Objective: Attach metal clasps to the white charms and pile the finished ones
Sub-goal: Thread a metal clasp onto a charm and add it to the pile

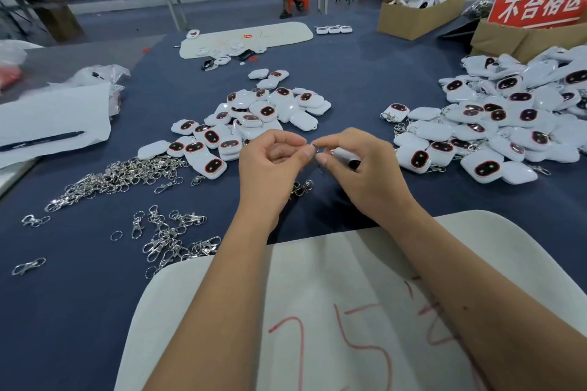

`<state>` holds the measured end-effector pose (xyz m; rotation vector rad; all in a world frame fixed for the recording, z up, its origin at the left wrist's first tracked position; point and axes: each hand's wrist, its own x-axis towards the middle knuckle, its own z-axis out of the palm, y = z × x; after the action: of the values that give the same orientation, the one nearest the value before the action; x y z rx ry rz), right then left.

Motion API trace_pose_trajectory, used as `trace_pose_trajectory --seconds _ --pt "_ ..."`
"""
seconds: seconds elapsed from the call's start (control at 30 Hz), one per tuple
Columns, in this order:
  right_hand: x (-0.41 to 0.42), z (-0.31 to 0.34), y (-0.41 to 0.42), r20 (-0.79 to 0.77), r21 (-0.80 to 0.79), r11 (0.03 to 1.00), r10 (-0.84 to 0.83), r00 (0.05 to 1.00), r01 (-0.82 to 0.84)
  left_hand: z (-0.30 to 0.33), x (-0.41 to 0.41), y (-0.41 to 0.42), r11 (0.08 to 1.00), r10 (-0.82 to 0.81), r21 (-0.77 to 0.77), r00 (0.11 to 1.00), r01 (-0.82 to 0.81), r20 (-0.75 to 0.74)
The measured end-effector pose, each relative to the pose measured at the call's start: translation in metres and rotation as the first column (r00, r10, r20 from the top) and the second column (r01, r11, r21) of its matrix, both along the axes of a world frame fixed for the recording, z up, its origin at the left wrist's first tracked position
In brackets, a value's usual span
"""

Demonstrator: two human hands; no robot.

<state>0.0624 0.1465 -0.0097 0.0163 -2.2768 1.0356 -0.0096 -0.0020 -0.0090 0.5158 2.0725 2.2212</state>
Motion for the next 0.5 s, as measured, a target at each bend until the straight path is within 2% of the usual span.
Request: trace_pose_trajectory --seconds 0.07,0.3,0.4,0.5 --pt "0.0001 0.0003 0.0002 -0.018 -0.008 1.0 0.018 1.0 -0.018 0.0004 0.0011 -0.0004 0.999 -0.033 -0.011 0.999 0.033 0.008" --pt "0.0007 -0.0019 0.0078 0.065 -0.238 0.97 0.071 0.995 -0.054 0.001 0.0022 0.0004 0.995 -0.08 -0.067 0.996 0.077 -0.048" --pt "0.0006 -0.0009 0.0062 0.076 -0.217 0.973 0.097 0.992 -0.079 0.0011 0.0039 0.0018 0.997 -0.039 -0.069 0.999 0.037 -0.035" --pt "-0.0011 -0.0035 0.004 0.104 -0.169 0.985 0.037 0.994 -0.019 0.0008 0.0031 0.0018 0.993 0.086 -0.077 0.995 -0.089 -0.052"
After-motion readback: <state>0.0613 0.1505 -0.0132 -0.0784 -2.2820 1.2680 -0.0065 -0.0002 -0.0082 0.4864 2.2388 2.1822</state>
